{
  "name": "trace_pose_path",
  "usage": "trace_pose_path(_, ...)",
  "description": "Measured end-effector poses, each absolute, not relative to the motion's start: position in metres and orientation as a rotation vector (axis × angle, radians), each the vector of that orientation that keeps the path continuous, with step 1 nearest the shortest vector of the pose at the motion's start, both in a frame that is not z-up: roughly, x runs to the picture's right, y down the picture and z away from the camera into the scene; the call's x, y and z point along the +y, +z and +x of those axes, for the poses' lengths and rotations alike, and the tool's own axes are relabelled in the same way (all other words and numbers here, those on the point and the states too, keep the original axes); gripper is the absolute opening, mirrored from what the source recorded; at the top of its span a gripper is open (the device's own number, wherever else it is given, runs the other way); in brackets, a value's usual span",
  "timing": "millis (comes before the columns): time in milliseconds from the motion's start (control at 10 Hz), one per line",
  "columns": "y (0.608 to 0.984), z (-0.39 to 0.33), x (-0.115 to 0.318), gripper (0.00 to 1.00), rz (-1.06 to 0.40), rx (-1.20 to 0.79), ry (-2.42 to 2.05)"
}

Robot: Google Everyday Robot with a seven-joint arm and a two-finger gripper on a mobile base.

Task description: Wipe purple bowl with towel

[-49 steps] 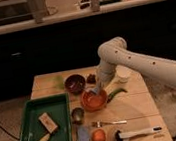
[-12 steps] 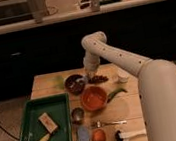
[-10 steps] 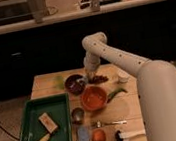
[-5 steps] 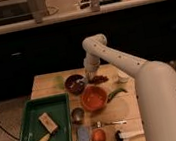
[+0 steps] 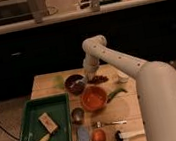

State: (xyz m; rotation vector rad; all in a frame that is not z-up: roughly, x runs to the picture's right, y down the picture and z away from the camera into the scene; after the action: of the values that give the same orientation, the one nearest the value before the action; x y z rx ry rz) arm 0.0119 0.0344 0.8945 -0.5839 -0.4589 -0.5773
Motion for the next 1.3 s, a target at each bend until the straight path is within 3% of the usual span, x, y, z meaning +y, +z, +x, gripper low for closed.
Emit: trace_pose_path(1300,0.931,-0.09,0.002,0.0,-0.579,-0.518,-0.784)
